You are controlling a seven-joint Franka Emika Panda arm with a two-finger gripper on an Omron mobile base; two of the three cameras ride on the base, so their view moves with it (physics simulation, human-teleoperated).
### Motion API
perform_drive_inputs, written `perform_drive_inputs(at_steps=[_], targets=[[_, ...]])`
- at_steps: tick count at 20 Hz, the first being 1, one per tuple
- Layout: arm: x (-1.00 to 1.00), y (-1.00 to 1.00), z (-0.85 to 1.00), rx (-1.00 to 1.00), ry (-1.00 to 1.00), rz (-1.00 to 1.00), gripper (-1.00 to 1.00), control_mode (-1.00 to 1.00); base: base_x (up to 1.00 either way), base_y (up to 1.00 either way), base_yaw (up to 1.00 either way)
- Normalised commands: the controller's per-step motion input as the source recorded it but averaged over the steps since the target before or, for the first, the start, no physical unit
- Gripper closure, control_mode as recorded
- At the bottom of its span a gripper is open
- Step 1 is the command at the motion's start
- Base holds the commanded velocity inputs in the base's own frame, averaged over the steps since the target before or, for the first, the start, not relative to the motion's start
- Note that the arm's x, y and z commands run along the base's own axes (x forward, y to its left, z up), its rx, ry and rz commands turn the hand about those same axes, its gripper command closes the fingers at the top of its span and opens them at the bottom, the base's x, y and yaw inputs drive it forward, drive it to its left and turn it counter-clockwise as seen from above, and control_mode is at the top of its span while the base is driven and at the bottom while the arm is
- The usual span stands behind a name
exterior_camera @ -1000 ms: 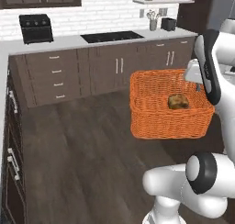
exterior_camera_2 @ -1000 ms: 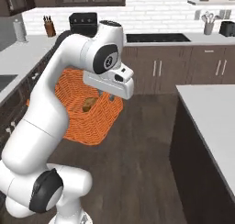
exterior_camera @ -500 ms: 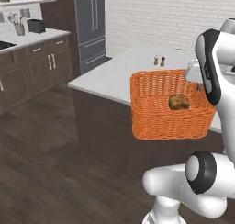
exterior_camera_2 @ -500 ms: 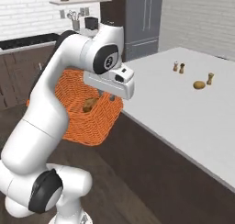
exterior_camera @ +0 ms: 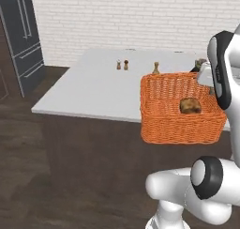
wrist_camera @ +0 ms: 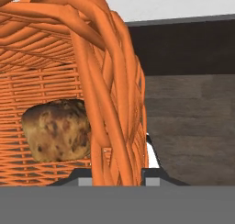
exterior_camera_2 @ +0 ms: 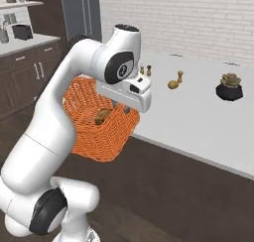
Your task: Open the cabinet, pick up the bread from the cabinet and place it in the basket. Then move the basket to the dining counter.
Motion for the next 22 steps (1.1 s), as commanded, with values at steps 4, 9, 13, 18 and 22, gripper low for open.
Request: perform_drive_inputs(at_steps=[4,9,13,18,22], targets=[[0.0,0.0,0.0,0.0,0.0,0.0,1.0,1.0,0.83,1.0,-0.3],[0.0,0.0,0.0,0.0,0.0,0.0,1.0,1.0,0.97,1.0,-0.23],[0.0,0.0,0.0,0.0,0.0,0.0,1.0,1.0,0.96,1.0,-0.17],[0.0,0.0,0.0,0.0,0.0,0.0,1.0,1.0,0.29,1.0,-0.05],[0.0,0.0,0.0,0.0,0.0,0.0,1.0,1.0,0.03,1.0,-0.04]])
